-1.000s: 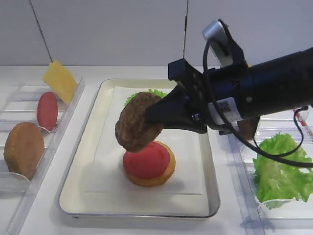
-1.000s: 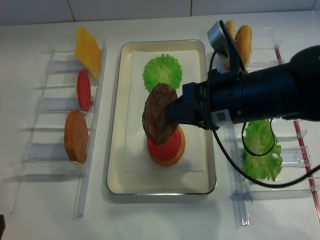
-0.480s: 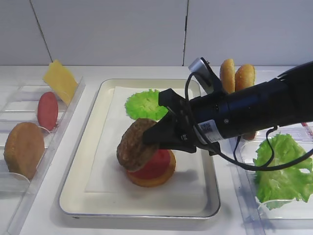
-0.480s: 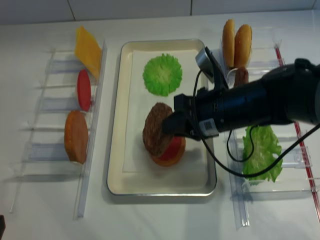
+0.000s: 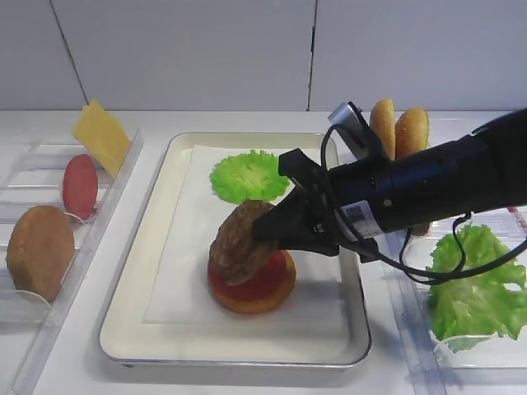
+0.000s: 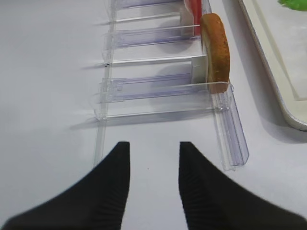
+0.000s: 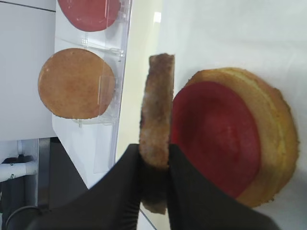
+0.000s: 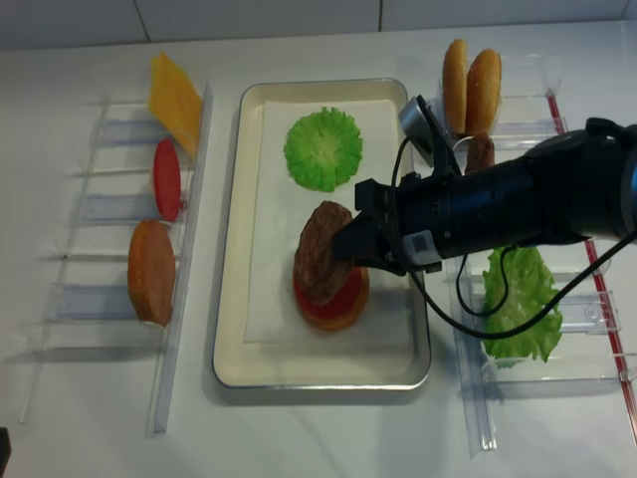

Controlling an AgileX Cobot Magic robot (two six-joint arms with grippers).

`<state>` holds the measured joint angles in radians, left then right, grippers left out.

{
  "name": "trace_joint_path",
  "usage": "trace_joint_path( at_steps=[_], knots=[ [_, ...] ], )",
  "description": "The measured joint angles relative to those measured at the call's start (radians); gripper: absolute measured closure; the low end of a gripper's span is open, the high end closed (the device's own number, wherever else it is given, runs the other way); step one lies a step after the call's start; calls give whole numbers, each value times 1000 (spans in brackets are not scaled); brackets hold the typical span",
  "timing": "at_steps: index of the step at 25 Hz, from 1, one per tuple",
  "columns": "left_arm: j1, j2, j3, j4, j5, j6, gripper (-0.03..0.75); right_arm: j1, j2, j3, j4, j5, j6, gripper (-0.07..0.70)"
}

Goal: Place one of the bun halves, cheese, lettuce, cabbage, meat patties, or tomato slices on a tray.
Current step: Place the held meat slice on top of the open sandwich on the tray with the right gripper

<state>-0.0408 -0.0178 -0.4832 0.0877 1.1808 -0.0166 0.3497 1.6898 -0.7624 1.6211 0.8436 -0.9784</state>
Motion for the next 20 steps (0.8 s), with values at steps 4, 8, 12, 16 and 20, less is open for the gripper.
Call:
trace_joint_path(
  at_steps=[4, 8, 12, 16, 20],
  knots=[
    [0, 0, 0, 0, 0, 0, 484, 0, 19, 0, 3, 21, 2, 489],
    [0, 0, 0, 0, 0, 0, 484, 0, 35, 0, 11, 28, 2, 489],
    [0, 0, 0, 0, 0, 0, 484, 0, 63, 0, 20, 29, 2, 489],
    [0, 0, 0, 0, 0, 0, 484, 0, 84, 0, 29, 36, 6, 492],
    [0, 0, 0, 0, 0, 0, 484, 0, 85, 0, 31, 38, 15, 492]
  ],
)
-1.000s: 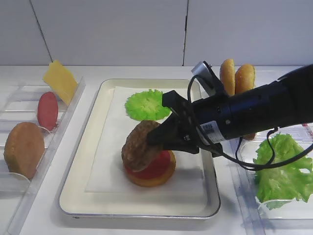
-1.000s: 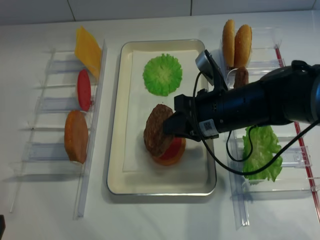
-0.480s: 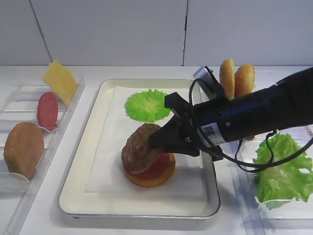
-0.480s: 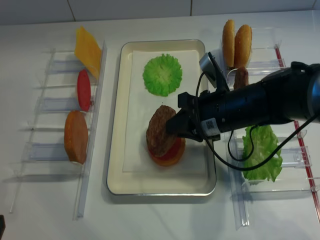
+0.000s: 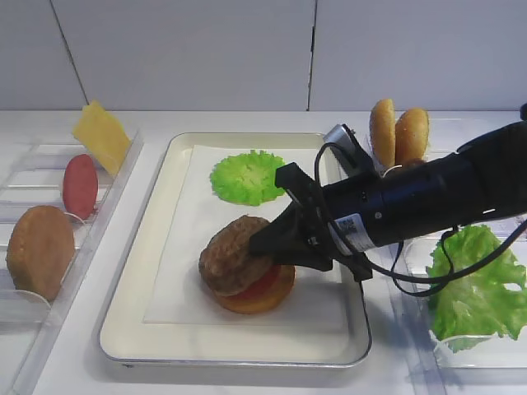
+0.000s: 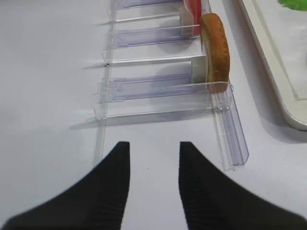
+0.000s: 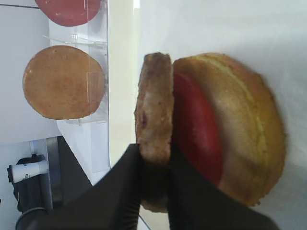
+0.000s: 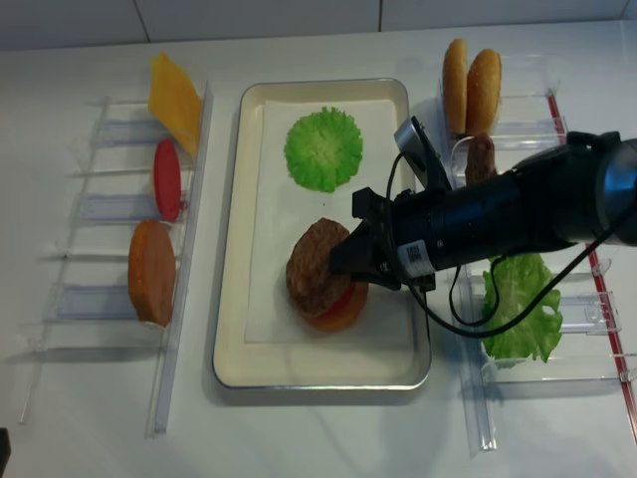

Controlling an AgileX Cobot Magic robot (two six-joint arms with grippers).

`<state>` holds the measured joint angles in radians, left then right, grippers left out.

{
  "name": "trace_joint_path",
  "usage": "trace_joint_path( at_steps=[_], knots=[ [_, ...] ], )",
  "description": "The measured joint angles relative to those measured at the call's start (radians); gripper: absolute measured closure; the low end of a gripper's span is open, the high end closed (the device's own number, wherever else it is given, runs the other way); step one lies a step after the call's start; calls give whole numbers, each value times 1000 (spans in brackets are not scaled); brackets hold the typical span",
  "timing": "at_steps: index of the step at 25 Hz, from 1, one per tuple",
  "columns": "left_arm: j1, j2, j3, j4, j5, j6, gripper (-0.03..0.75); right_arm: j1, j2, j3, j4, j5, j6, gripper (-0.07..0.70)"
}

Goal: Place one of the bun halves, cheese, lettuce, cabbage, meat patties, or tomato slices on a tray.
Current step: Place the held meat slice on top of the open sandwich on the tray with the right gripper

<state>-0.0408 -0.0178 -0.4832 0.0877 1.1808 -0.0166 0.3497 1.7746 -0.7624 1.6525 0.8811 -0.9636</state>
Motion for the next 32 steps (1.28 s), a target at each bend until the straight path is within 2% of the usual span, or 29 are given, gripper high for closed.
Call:
trace_joint_path(
  at_steps=[17, 22, 32],
  knots=[
    [0, 0, 0, 0, 0, 0, 483, -28, 0, -3, -54, 25, 22, 493],
    [0, 0, 0, 0, 0, 0, 483, -28, 4, -3, -84, -3, 40, 495],
    [0, 0, 0, 0, 0, 0, 475, -28, 4, -1, -108, -16, 49, 390]
  ],
)
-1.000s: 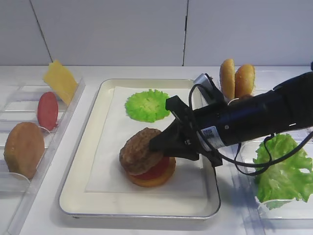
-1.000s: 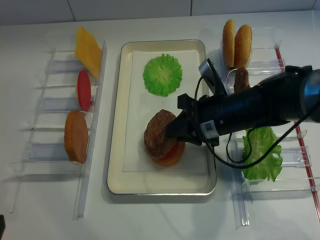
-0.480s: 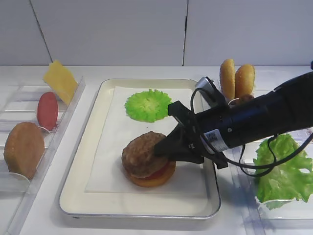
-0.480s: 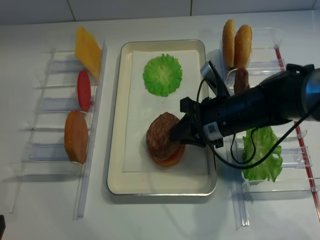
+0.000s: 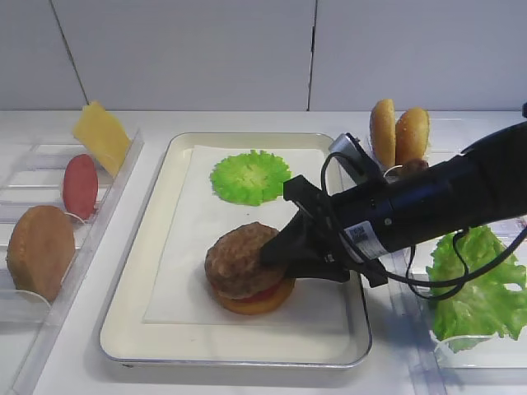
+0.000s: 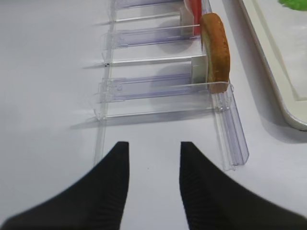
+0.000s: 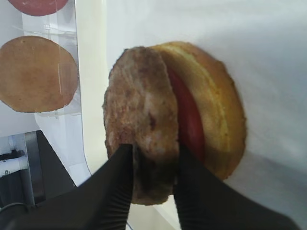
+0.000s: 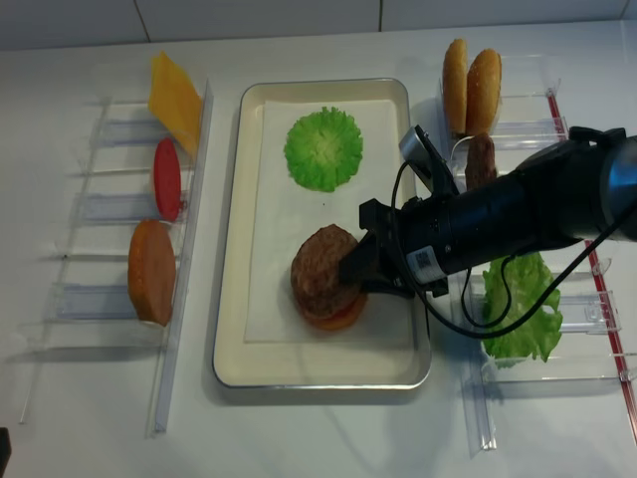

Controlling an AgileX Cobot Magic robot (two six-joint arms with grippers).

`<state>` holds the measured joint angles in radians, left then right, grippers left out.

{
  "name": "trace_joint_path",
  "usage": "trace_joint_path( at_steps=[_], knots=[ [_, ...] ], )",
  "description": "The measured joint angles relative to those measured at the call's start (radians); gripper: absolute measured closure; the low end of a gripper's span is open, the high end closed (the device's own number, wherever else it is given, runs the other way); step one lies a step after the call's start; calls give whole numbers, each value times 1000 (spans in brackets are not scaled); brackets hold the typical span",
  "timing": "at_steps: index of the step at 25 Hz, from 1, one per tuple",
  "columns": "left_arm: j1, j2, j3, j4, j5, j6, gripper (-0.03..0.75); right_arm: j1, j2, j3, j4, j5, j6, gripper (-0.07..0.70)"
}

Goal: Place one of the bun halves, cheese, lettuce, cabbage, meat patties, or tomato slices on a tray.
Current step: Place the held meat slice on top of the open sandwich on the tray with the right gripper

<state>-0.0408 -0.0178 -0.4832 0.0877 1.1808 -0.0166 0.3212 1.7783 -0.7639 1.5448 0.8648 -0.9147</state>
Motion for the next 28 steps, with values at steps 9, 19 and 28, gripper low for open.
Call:
trace_joint_path(
  at_steps=[9, 19, 28],
  knots=[
    [0, 0, 0, 0, 0, 0, 476, -7, 0, 0, 4, 14, 8, 365],
    [0, 0, 0, 0, 0, 0, 481, -50, 0, 0, -37, 82, 38, 364],
    [0, 0, 0, 0, 0, 0, 481, -90, -21, 0, -54, 101, 47, 353]
  ],
)
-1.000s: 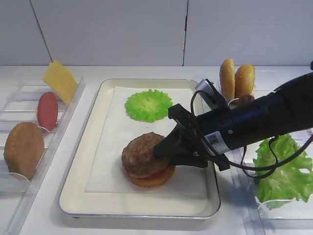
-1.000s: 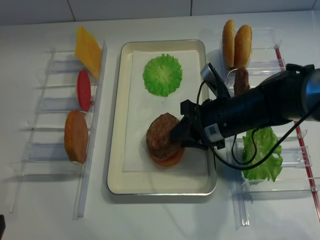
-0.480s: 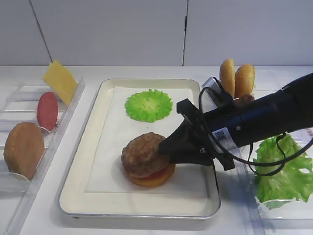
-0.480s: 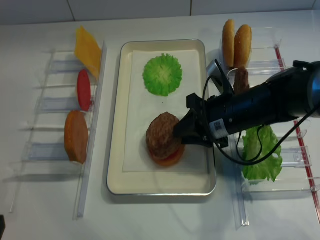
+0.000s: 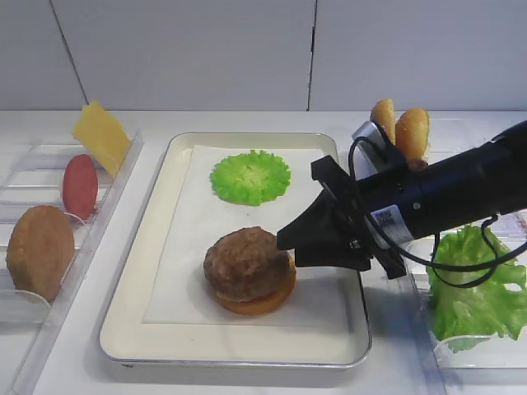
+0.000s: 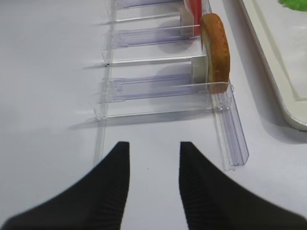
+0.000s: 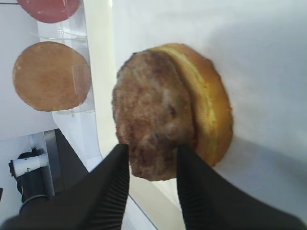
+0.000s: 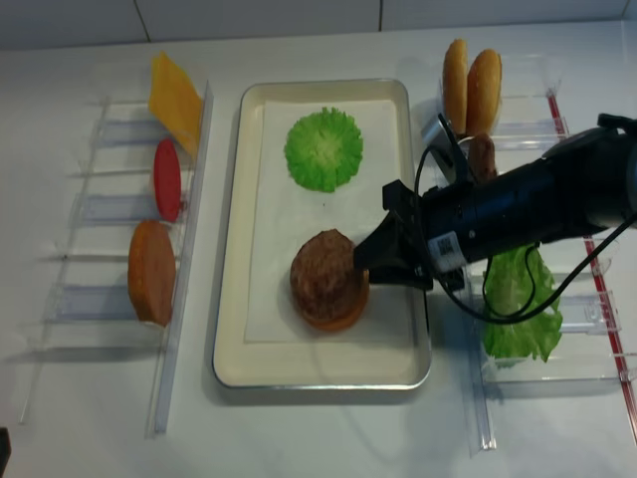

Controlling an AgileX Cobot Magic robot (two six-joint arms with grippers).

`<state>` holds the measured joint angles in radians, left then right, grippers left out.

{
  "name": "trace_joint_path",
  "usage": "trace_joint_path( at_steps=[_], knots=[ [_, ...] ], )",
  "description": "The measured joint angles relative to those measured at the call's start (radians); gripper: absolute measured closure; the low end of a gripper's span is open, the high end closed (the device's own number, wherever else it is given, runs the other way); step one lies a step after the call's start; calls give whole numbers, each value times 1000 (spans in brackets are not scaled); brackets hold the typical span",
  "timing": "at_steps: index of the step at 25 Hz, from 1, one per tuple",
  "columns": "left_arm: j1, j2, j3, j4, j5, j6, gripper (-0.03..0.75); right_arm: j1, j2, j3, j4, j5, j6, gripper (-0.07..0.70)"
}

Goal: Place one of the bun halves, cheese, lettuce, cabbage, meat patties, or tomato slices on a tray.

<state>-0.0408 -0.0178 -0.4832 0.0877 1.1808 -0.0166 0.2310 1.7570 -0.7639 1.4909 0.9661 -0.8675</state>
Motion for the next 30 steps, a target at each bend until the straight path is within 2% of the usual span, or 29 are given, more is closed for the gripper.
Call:
trace_joint_path(
  at_steps=[18, 20, 24, 27, 30],
  knots=[
    [0, 0, 0, 0, 0, 0, 482, 0, -216, 0, -27, -17, 37, 346],
    [0, 0, 0, 0, 0, 0, 482, 0, -251, -15, -98, -17, 88, 344],
    [0, 0, 0, 0, 0, 0, 482, 0, -319, -105, -303, -14, 257, 344],
    [0, 0, 0, 0, 0, 0, 483, 0, -372, -176, -493, 13, 403, 343],
    [0, 0, 0, 0, 0, 0, 483, 0, -429, -232, -670, 72, 539, 343]
  ],
)
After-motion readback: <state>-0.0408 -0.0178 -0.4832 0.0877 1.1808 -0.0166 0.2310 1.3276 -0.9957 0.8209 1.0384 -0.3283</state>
